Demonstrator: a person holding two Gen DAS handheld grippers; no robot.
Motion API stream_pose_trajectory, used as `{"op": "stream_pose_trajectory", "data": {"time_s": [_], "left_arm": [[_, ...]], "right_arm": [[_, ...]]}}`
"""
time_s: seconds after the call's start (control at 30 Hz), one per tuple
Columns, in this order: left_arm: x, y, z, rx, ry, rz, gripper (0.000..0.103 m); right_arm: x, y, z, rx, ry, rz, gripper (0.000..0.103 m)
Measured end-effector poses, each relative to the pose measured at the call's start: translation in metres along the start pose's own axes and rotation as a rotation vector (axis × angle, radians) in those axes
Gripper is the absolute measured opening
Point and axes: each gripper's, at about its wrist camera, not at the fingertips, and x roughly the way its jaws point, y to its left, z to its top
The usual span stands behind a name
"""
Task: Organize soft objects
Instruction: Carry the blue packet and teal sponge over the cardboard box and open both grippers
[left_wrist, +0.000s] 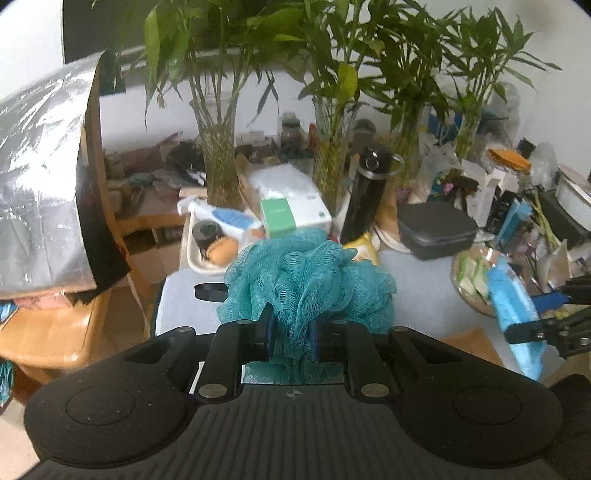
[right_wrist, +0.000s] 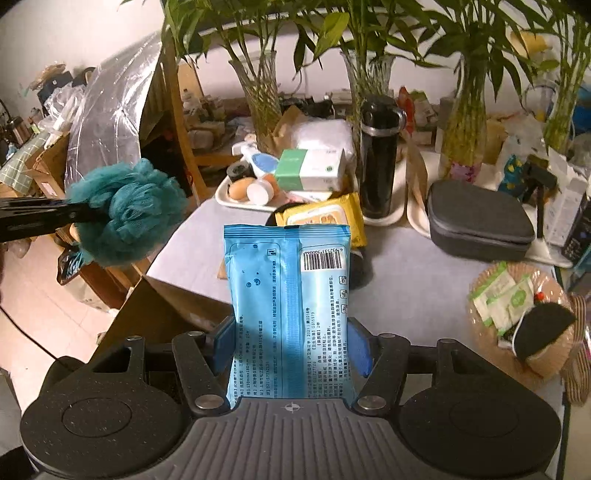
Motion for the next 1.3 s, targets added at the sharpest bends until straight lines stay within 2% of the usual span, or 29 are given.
{"op": "stream_pose_trajectory", "data": {"time_s": [0.27, 0.4, 0.53, 0.73, 1.0, 1.3], "left_arm": [[-0.015, -0.013, -0.002, -0.022, 0.110, -0.051, 0.018], [-0.007, -0.017, -0.007, -0.025, 0.181, -0.076, 0.018], [0.002, -0.015, -0.017, -0.062, 0.257, -0.103, 0.018], [0.011, -0.017, -0.028, -0.093, 0.338, -0.133, 0.018], [0.028, -0.024, -0.038, -0.115, 0.424, -0.146, 0.018], [0.041, -0.030, -0.045, -0.125, 0.471, -0.124, 0.019]], "right_arm": [[-0.006, 0.015, -0.004, 0.012, 0.097, 0.010, 0.065], [-0.004, 0.023, -0.006, 0.007, 0.130, 0.008, 0.065], [0.006, 0.027, -0.013, 0.035, 0.178, 0.042, 0.065], [0.022, 0.030, -0.019, 0.057, 0.250, 0.046, 0.065], [0.044, 0.029, -0.023, 0.099, 0.320, 0.048, 0.065], [0.056, 0.033, -0.023, 0.104, 0.348, 0.029, 0.065]]}}
